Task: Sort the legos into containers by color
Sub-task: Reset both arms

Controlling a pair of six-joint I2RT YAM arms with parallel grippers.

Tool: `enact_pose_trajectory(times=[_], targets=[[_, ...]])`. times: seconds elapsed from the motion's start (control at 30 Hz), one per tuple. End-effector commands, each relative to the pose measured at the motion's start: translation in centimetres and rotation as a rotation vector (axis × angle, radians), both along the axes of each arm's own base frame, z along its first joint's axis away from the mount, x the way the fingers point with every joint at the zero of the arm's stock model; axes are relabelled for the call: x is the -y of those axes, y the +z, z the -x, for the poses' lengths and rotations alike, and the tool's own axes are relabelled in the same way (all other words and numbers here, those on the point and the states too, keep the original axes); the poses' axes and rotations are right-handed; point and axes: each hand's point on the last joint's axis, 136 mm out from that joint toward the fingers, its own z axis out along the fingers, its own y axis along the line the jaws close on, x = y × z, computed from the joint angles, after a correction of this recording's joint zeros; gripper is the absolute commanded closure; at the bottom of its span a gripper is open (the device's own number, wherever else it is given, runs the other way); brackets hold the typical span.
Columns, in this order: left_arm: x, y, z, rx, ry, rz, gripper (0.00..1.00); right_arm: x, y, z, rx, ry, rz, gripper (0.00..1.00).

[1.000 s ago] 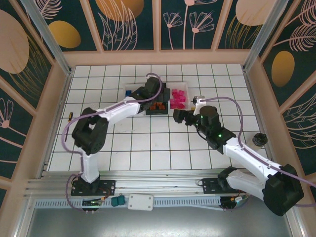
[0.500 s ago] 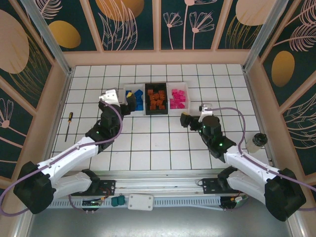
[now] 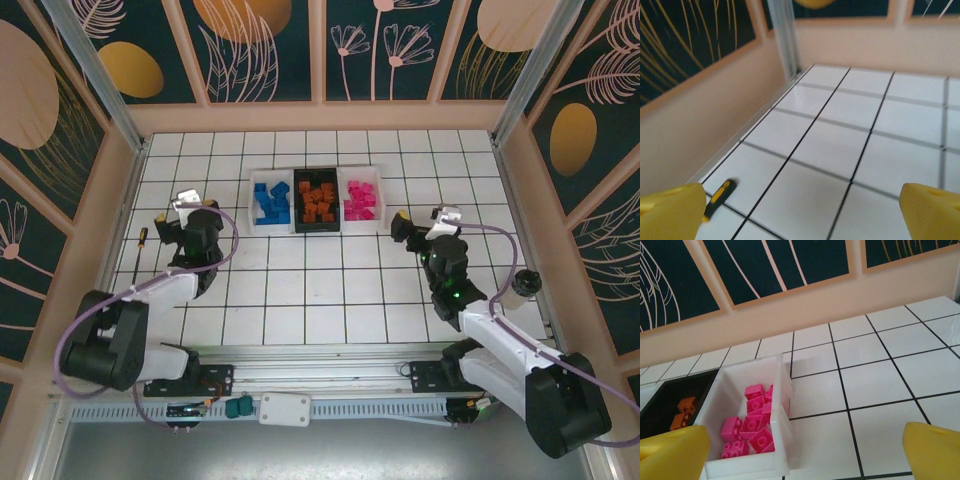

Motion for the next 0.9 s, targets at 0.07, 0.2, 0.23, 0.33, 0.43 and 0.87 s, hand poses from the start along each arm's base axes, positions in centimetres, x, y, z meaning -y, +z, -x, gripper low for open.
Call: enact_pose_trajectory(times=[0.07,0.2,0.23,0.33,0.43,0.87], targets=[[-0.1,-0.2,-1.4,0.093,-0.055,0.007,0.01,-0.2,0.3,0.1,0.041,0.046,-0.030,0.01],[0.9,-1.0,-2.4,0.084,-0.138,-0.038,0.01,0.3,-0.1,-0.1,0.043,0.040,-0.022,0.01],[1.1,-0.9,-2.4,0.094,-0.156,-0.041,0.01,0.5,0.0,-0.2,0.048,0.033,-0.018,0.01],[0.6,-0.9,-2.1,0.118,-0.174,0.002,0.01,1.6,0.0,-0.6,0.056,-0.006,-0.014,0.01],[-0.3,-0.4,-0.5,0.207,-0.202,0.063,0.01,3.4,0.2,-1.1,0.075,-0.052,-0.011,0.01],[-1.8,-1.1,0.6,0.264,-0.202,0.127,0.01,9.7,-3.1,-1.8,0.095,-0.157,0.083,0.01]])
